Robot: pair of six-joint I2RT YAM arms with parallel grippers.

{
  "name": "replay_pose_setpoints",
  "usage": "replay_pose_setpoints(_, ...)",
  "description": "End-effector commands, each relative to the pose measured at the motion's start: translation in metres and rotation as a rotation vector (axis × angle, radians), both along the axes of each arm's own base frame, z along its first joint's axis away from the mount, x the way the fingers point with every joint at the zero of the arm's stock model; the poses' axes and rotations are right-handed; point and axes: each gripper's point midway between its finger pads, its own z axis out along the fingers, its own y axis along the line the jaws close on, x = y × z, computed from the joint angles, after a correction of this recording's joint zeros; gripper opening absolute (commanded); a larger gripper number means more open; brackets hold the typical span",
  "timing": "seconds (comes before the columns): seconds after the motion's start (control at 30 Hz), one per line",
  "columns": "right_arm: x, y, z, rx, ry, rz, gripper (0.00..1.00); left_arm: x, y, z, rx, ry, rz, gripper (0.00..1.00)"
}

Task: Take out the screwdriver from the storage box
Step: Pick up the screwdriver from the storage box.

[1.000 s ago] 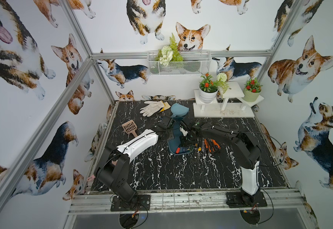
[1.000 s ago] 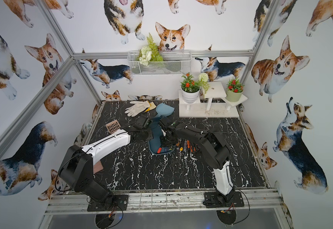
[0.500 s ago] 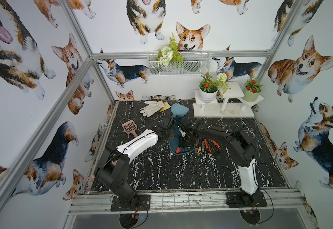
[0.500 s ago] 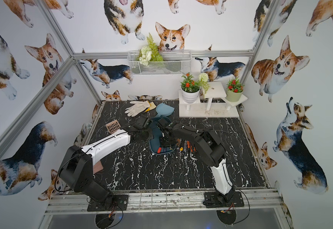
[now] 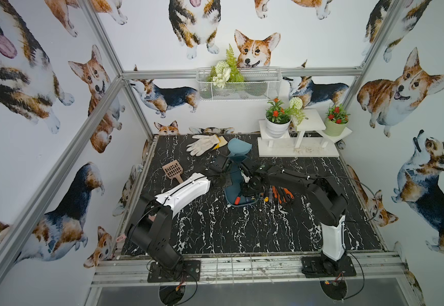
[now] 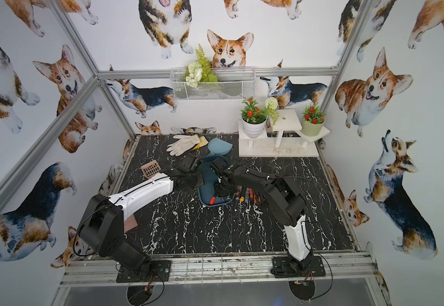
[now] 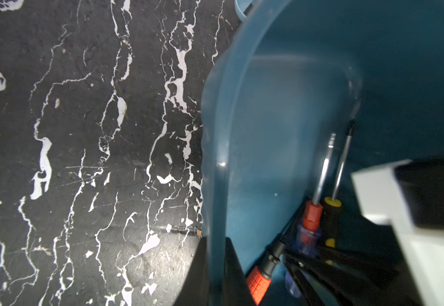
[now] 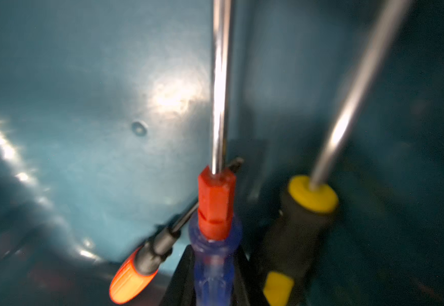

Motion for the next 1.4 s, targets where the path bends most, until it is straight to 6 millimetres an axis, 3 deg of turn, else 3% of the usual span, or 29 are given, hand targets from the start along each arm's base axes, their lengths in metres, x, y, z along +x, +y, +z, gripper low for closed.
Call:
replay_pose_setpoints(0.0,0.002,-0.004,0.01,-0.013,-0.034,0.018,0.03,0.008,0.0,0.002,0.004,-0.021,0.0,0.0)
replay_pose_setpoints(0.37,0.005,-0.004,0.035,0.018,-0.089,0.039,0.0,0.011,-0.001,-0.003,0.006,-0.012,0.004,0.0)
replay_pose_setpoints(0.4,0.005,-0.005,0.036,0.017,-0.092,0.039,0.0,0.01,-0.001,-0.012,0.017,0.007,0.004,0.0)
replay_pose_setpoints(0.6,0.006,-0.009,0.051,0.037,-0.129,0.037,0.0,0.013,-0.003,-0.017,0.019,0.021,0.002,0.0)
replay_pose_setpoints(0.9,0.013,-0.024,0.077,0.069,-0.188,0.001,0.0,0.017,-0.003,-0.022,0.024,0.027,0.007,0.0)
replay_pose_setpoints(1.23,0.017,-0.062,0.102,0.065,-0.262,-0.061,0.0,0.017,-0.004,-0.023,0.018,0.033,0.002,0.0)
replay_pose_setpoints(1.37,0.016,-0.093,0.103,0.021,-0.278,-0.1,0.0,0.017,-0.004,-0.023,0.015,0.029,0.001,0.0)
